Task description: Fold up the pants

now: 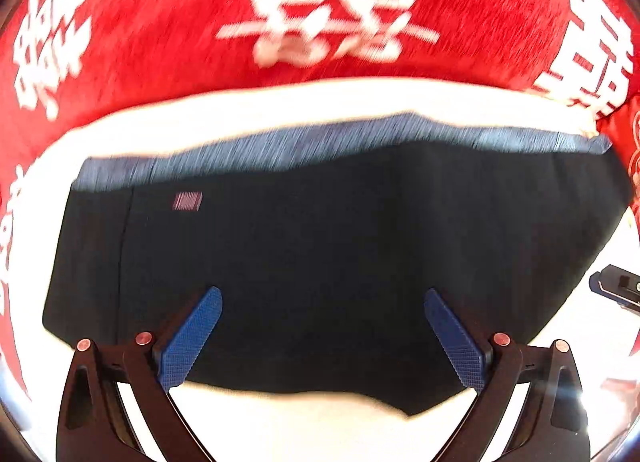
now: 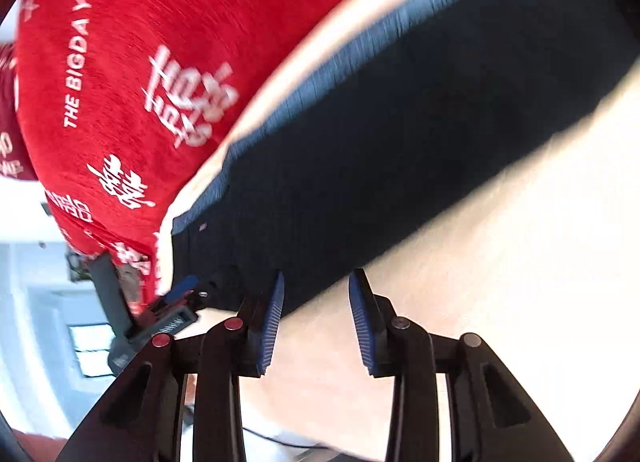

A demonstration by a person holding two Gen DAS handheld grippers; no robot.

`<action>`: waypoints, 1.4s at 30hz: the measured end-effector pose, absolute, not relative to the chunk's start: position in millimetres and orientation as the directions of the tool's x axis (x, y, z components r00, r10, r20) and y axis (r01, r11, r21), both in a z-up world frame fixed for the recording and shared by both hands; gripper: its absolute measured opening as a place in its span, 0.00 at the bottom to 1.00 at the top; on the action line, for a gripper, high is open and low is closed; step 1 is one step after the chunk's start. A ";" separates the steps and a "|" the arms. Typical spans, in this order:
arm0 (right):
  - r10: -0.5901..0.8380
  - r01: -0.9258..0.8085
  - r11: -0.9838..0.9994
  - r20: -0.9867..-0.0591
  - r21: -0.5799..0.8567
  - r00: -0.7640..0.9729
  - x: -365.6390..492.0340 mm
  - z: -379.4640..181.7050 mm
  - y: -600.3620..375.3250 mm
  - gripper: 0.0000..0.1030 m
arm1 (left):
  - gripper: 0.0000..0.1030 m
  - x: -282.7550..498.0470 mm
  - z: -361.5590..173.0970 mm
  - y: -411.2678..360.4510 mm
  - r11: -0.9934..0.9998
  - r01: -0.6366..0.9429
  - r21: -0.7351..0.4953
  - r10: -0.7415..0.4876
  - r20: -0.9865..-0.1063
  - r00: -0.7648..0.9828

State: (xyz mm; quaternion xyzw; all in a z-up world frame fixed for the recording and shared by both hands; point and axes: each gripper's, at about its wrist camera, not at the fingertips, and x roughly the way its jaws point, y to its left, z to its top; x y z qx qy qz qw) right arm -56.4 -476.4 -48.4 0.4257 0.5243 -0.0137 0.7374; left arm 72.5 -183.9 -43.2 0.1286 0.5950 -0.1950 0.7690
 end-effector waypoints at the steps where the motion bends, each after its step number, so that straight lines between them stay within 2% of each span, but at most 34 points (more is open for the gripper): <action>1: 0.407 0.459 0.663 -0.800 0.591 0.441 -46.0 -47.2 -481.4 0.37 | 0.99 78.8 -43.5 -194.1 0.890 0.455 -0.028 -0.146 -0.963 0.225; 4: 0.370 0.426 0.725 -0.828 0.541 0.421 -7.4 -51.5 -489.1 0.37 | 0.99 98.5 -50.7 -223.5 0.899 0.437 -0.015 -0.138 -0.958 0.251; 8: 0.312 0.386 0.804 -0.874 0.452 0.374 47.4 -69.2 -484.2 0.37 | 0.99 133.6 -74.6 -251.4 0.920 0.389 0.056 -0.059 -0.959 0.277; 10: 0.253 0.363 0.851 -0.903 0.379 0.348 60.7 -78.2 -482.2 0.37 | 0.99 141.1 -83.2 -252.8 0.931 0.362 0.052 -0.053 -0.960 0.275; 13: 0.166 0.319 0.903 -0.919 0.287 0.357 73.0 -82.8 -485.6 0.29 | 0.99 159.2 -98.4 -263.6 0.938 0.343 0.042 -0.060 -0.958 0.281; 15: 0.078 0.318 0.928 -0.937 0.193 0.341 81.4 -82.6 -490.5 0.28 | 0.99 168.1 -103.8 -270.2 0.941 0.334 0.046 -0.059 -0.953 0.297; 18: 0.089 0.322 0.923 -0.932 0.209 0.351 89.7 -86.0 -506.4 0.28 | 1.00 183.2 -116.8 -277.4 0.955 0.296 0.030 -0.060 -0.956 0.287; 20: -0.004 0.335 0.936 -0.946 0.111 0.324 94.2 -83.2 -513.0 0.28 | 1.00 194.4 -117.8 -274.5 0.962 0.270 0.037 -0.043 -0.957 0.286; 21: -0.014 0.355 0.929 -0.948 0.106 0.318 93.7 -81.8 -518.7 0.28 | 1.00 199.9 -115.4 -273.3 0.964 0.264 0.044 -0.034 -0.959 0.283; 24: 0.051 0.452 0.865 -0.935 0.216 0.351 75.1 -68.8 -544.2 0.33 | 1.00 210.1 -108.4 -269.8 0.964 0.258 0.065 -0.010 -0.960 0.281; 28: 0.040 0.556 0.785 -0.919 0.272 0.393 15.6 -43.3 -568.3 0.45 | 1.00 194.7 -84.4 -258.7 0.954 0.293 0.062 -0.028 -0.956 0.294; 32: -0.050 0.721 0.654 -0.938 0.229 0.343 -55.1 -34.8 -598.4 0.46 | 1.00 163.6 -72.2 -260.0 0.951 0.309 0.032 -0.059 -0.958 0.280; 36: -0.003 0.837 0.477 -0.952 0.269 0.307 -94.1 -57.0 -631.4 0.46 | 1.00 125.2 -86.3 -255.8 0.953 0.303 0.006 -0.062 -0.975 0.215; 37: 0.032 0.836 0.454 -0.943 0.309 0.331 -93.7 -63.0 -634.4 0.43 | 1.00 115.6 -89.0 -249.5 0.953 0.302 0.003 -0.060 -0.978 0.200; 39: 0.064 0.814 0.474 -0.936 0.335 0.347 -87.3 -68.4 -638.5 0.27 | 1.00 103.6 -98.1 -251.4 0.953 0.302 0.010 -0.048 -0.982 0.185; 40: 0.061 0.801 0.503 -0.937 0.326 0.343 -85.5 -68.8 -638.7 0.23 | 1.00 100.4 -99.8 -251.8 0.955 0.297 0.007 -0.054 -0.979 0.195; 42: 0.062 0.775 0.553 -0.943 0.306 0.328 -81.9 -72.4 -642.0 0.23 | 1.00 99.6 -101.4 -253.7 0.956 0.293 0.003 -0.059 -0.978 0.202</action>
